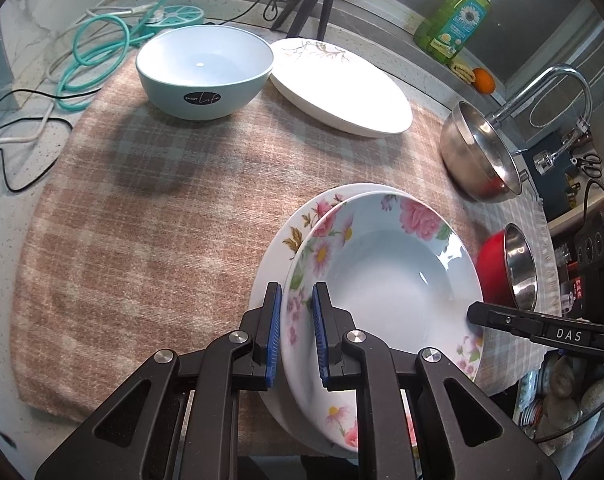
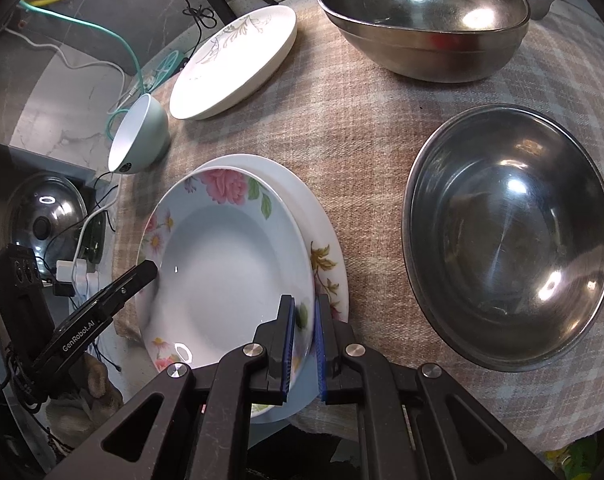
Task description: Organize plates and bowls
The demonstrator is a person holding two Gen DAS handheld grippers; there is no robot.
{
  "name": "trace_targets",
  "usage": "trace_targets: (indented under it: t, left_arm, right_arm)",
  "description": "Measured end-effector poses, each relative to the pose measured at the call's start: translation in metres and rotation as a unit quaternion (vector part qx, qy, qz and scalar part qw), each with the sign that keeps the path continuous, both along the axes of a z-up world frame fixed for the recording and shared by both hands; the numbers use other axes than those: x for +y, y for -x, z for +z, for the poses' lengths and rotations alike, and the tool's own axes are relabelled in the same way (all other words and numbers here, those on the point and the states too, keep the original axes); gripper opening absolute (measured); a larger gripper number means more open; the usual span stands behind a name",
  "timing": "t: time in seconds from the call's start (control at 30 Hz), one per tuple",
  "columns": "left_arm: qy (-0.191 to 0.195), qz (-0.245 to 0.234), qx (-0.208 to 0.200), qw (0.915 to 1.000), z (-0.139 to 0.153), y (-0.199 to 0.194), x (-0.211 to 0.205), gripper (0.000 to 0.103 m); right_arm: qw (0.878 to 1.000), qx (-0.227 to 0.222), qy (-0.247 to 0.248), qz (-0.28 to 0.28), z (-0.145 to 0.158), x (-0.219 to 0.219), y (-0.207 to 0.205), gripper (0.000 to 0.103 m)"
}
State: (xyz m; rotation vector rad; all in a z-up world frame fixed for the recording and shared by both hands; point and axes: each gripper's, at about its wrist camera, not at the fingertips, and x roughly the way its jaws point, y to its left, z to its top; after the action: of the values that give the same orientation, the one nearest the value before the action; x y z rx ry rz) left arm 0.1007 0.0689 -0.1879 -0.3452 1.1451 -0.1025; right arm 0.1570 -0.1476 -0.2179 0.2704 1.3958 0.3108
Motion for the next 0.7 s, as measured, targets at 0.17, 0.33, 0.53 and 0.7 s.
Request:
trace_targets:
  t: [0.17, 0.33, 0.53, 0.7]
  left_arm:
    - [-0.006, -0.007, -0.003, 1.0000, 0.000, 0.000, -0.004, 0.014]
    - [-0.015, -0.011, -0.006, 0.9998, 0.000, 0.000, -0.006, 0.014]
    - [-0.025, -0.020, -0.008, 0.9995, 0.000, 0.001, -0.009, 0.014]
    - [-0.037, -0.023, -0.012, 0.9990, 0.000, 0.001, -0.012, 0.014]
  right_arm:
    - [1.000, -0.004, 0.007, 0.003, 0.001, 0.001, 0.000, 0.009]
    - [1.000, -0.007, 0.013, 0.004, 0.002, 0.001, 0.001, 0.009]
    - [1.000, -0.007, 0.014, 0.003, 0.002, 0.003, 0.001, 0.009]
    - [1.000, -0.007, 0.018, 0.004, 0.002, 0.004, 0.000, 0.009]
